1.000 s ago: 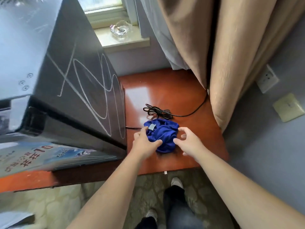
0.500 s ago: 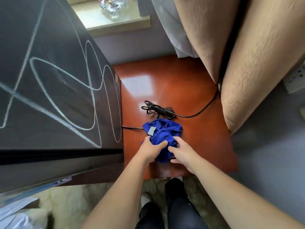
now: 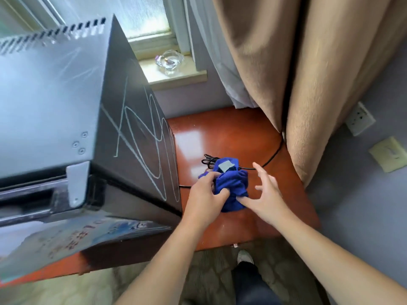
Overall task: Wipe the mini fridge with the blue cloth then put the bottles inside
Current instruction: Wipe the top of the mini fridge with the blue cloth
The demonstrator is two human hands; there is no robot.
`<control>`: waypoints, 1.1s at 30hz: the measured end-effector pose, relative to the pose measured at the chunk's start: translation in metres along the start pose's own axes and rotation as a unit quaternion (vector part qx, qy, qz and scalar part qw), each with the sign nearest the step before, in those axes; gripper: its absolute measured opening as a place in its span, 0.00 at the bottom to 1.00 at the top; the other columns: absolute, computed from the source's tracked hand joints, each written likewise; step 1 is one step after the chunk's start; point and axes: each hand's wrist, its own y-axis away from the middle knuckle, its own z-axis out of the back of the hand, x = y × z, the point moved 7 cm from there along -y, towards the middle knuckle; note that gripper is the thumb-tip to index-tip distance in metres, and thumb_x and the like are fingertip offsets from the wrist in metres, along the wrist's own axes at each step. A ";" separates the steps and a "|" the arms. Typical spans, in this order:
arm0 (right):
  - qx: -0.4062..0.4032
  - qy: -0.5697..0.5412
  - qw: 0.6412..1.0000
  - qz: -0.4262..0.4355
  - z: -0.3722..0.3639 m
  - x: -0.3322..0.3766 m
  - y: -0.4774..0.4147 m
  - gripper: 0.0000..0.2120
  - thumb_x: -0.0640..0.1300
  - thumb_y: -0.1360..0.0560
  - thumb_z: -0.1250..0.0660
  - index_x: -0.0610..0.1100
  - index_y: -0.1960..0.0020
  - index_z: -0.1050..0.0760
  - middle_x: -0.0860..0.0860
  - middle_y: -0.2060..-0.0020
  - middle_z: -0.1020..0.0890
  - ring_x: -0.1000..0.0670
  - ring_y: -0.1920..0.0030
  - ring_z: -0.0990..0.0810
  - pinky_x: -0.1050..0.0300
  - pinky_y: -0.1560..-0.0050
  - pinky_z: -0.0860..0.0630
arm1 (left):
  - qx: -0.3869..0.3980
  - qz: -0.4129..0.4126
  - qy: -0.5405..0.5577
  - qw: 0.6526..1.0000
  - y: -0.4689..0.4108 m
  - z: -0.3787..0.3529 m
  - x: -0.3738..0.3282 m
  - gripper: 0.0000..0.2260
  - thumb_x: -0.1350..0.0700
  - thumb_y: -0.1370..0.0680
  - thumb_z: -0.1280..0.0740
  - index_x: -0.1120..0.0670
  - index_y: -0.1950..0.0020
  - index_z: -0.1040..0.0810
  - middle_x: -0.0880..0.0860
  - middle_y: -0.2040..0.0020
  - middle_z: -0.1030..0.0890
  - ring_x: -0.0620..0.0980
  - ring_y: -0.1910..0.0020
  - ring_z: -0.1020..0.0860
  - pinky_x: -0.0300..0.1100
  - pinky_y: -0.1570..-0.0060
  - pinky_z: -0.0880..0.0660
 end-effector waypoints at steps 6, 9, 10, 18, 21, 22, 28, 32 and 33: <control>-0.004 -0.014 0.991 0.130 -0.003 0.085 0.086 0.46 0.53 0.35 0.20 0.74 0.26 0.41 0.59 0.21 0.39 0.57 0.24 0.33 0.44 0.27 0.28 | -0.017 -0.198 -0.073 0.977 0.079 0.068 -0.055 0.21 0.55 0.27 0.30 0.49 0.34 0.20 0.44 0.45 0.21 0.41 0.50 0.24 0.34 0.46 0.28; -0.069 -0.074 0.973 0.209 -0.009 0.123 0.142 0.35 0.43 0.33 0.20 0.63 0.32 0.29 0.58 0.36 0.21 0.55 0.35 0.21 0.44 0.35 0.22 | -0.033 -0.284 -0.062 0.956 0.133 0.104 -0.077 0.22 0.54 0.27 0.31 0.48 0.33 0.21 0.44 0.46 0.23 0.42 0.48 0.24 0.36 0.44 0.26; -0.096 -0.090 0.965 0.229 -0.015 0.137 0.163 0.33 0.39 0.32 0.20 0.58 0.33 0.27 0.57 0.40 0.18 0.55 0.38 0.19 0.46 0.36 0.21 | -0.042 -0.309 -0.060 0.948 0.152 0.121 -0.080 0.21 0.54 0.27 0.31 0.47 0.33 0.21 0.44 0.46 0.23 0.42 0.47 0.24 0.36 0.44 0.26; -0.225 -0.092 0.880 0.408 -0.036 0.262 0.268 0.26 0.37 0.35 0.17 0.52 0.41 0.22 0.49 0.45 0.18 0.52 0.42 0.18 0.62 0.40 0.24 | -0.148 -0.385 -0.002 0.911 0.242 0.237 -0.086 0.24 0.60 0.26 0.27 0.43 0.32 0.21 0.44 0.46 0.24 0.40 0.47 0.23 0.26 0.45 0.30; -0.246 -0.049 0.863 0.439 -0.051 0.301 0.284 0.25 0.32 0.35 0.20 0.47 0.41 0.20 0.50 0.45 0.19 0.52 0.43 0.18 0.62 0.43 0.23 | -0.199 -0.406 -0.029 0.891 0.253 0.282 -0.084 0.24 0.59 0.25 0.26 0.44 0.30 0.22 0.45 0.44 0.22 0.41 0.47 0.22 0.26 0.45 0.30; -0.257 -0.031 0.858 0.443 -0.055 0.313 0.285 0.24 0.31 0.35 0.21 0.45 0.42 0.20 0.49 0.46 0.20 0.53 0.44 0.19 0.63 0.44 0.24 | -0.208 -0.410 -0.035 0.887 0.254 0.294 -0.083 0.24 0.59 0.25 0.26 0.45 0.30 0.22 0.45 0.43 0.22 0.41 0.46 0.22 0.26 0.45 0.30; -0.172 0.172 0.893 0.378 -0.096 0.357 0.236 0.31 0.49 0.33 0.28 0.56 0.31 0.27 0.49 0.40 0.25 0.45 0.37 0.24 0.56 0.32 0.28 | -0.181 -0.318 -0.209 0.907 0.211 0.334 -0.063 0.25 0.49 0.20 0.32 0.41 0.23 0.31 0.46 0.37 0.23 0.48 0.38 0.26 0.41 0.37 0.28; -0.102 0.246 0.907 0.326 -0.119 0.356 0.201 0.35 0.59 0.36 0.33 0.61 0.28 0.31 0.49 0.38 0.27 0.43 0.32 0.29 0.45 0.29 0.30 | -0.166 -0.254 -0.265 0.915 0.189 0.342 -0.035 0.24 0.41 0.20 0.36 0.38 0.23 0.32 0.45 0.39 0.23 0.50 0.38 0.28 0.47 0.36 0.31; -0.104 0.243 0.904 0.336 -0.118 0.361 0.197 0.34 0.59 0.36 0.33 0.61 0.30 0.30 0.49 0.39 0.26 0.44 0.34 0.27 0.47 0.29 0.30 | -0.175 -0.257 -0.259 0.915 0.184 0.345 -0.036 0.23 0.41 0.20 0.36 0.38 0.24 0.30 0.44 0.39 0.23 0.50 0.38 0.28 0.47 0.37 0.32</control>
